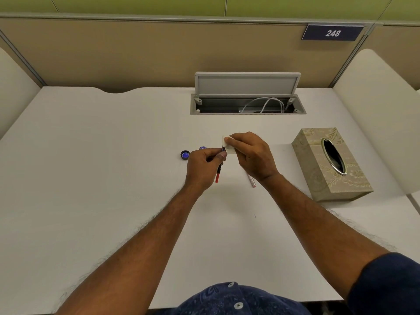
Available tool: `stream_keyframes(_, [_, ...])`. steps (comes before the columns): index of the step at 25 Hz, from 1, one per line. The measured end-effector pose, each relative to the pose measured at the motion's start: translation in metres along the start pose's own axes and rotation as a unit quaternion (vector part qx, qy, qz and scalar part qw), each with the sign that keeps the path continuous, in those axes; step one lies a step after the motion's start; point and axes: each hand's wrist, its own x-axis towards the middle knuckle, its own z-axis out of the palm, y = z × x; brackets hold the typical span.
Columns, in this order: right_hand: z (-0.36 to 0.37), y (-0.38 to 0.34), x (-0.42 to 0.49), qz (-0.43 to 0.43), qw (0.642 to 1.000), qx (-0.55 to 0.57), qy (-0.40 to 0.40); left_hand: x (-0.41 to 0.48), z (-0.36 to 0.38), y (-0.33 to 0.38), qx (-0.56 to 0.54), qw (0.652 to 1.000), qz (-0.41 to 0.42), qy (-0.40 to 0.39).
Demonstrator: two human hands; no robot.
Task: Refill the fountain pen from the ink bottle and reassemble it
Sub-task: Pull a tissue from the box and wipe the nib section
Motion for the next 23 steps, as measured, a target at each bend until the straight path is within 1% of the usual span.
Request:
stream_keyframes(4, [0.0,-0.006,-0.001,0.051,0.998,0.041,0.018,0.002,0.002,-0.002,-0.024,0.999,-0.007,-0.03])
stream_keyframes(6, [0.0,-0.012,-0.002,0.097,0.991,0.085,0.02,0.002,0.003,-0.004,-0.042,0.998,-0.026,-0.042])
stream_keyframes(8, [0.0,-0.018,-0.001,0.178,0.971,0.156,0.03,0.001,0.004,-0.005,-0.072,0.995,-0.047,-0.048])
stream_keyframes(10, [0.001,-0.022,-0.001,0.257,0.942,0.213,0.045,0.001,0.004,-0.006,-0.101,0.992,-0.061,-0.052])
stream_keyframes(12, [0.0,-0.024,0.0,0.31,0.918,0.242,0.057,0.0,0.004,-0.006,-0.123,0.988,-0.072,-0.054])
stream_keyframes(13, [0.0,-0.024,0.0,0.323,0.911,0.248,0.06,0.0,0.004,-0.006,-0.133,0.987,-0.076,-0.055])
stream_keyframes(15, [-0.002,-0.024,-0.002,0.315,0.915,0.246,0.058,0.0,0.004,-0.006,-0.144,0.985,-0.081,-0.057])
stream_keyframes(19, [-0.001,-0.026,-0.006,0.268,0.935,0.229,0.04,0.0,0.005,-0.006,-0.14,0.985,-0.076,-0.066])
stream_keyframes(23, [0.002,-0.025,-0.004,0.272,0.935,0.227,0.023,0.0,0.003,-0.006,-0.133,0.985,-0.075,-0.076])
